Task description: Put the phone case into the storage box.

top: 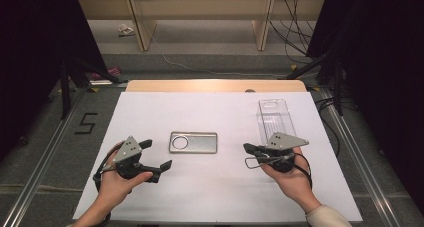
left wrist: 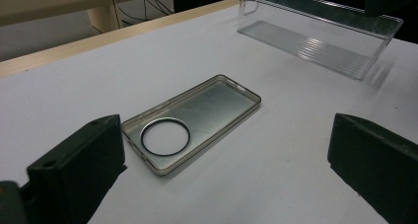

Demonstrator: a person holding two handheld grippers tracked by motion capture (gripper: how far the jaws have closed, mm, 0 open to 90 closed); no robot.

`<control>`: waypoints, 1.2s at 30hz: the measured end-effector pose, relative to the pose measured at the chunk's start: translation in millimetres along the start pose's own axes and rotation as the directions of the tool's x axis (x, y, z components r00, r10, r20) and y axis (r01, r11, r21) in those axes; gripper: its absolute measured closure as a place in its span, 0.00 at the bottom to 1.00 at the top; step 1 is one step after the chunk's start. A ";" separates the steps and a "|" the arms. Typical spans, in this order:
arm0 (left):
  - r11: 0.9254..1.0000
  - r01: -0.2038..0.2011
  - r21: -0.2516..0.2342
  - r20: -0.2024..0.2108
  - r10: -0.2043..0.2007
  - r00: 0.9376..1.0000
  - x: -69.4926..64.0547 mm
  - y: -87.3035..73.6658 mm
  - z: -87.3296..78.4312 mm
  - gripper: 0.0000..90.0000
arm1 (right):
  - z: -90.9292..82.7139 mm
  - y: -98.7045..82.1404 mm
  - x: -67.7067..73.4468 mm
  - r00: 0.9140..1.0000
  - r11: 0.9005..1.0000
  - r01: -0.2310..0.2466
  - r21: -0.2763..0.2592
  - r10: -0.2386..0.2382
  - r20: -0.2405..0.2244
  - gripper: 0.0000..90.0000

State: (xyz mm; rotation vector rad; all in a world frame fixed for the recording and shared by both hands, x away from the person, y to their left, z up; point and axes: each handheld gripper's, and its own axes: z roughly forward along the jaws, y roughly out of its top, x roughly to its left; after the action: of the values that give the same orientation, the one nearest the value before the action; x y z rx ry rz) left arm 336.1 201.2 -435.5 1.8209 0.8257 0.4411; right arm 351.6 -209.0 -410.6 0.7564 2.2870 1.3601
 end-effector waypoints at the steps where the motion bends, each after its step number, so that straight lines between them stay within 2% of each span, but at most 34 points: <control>1: 1.000 0.000 0.000 0.000 0.000 1.000 -0.1 0.0 0.1 0.00 | 1.1 0.7 0.0 1.000 1.000 0.002 0.003 -0.002 0.002 1.00; 7: 1.000 0.000 0.001 -0.001 0.000 1.000 -0.3 -0.1 0.6 0.01 | 10.5 5.0 0.6 1.000 1.000 0.001 0.022 -0.001 0.023 1.00; 25: 1.000 0.000 0.003 -0.002 0.000 1.000 -0.3 0.0 0.9 0.01 | 47.1 17.7 0.5 0.999 0.997 0.005 0.072 -0.007 0.038 1.00; 36: 1.000 0.003 0.000 0.000 -0.003 1.000 -0.1 0.2 0.7 0.01 | 81.5 27.8 -6.5 0.998 0.993 0.004 0.121 -0.012 0.068 1.00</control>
State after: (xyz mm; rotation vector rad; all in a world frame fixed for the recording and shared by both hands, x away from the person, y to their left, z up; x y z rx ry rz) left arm 336.5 200.6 -435.6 1.8191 0.8282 0.4396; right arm 409.7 -146.4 -423.5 0.8177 2.3317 1.1820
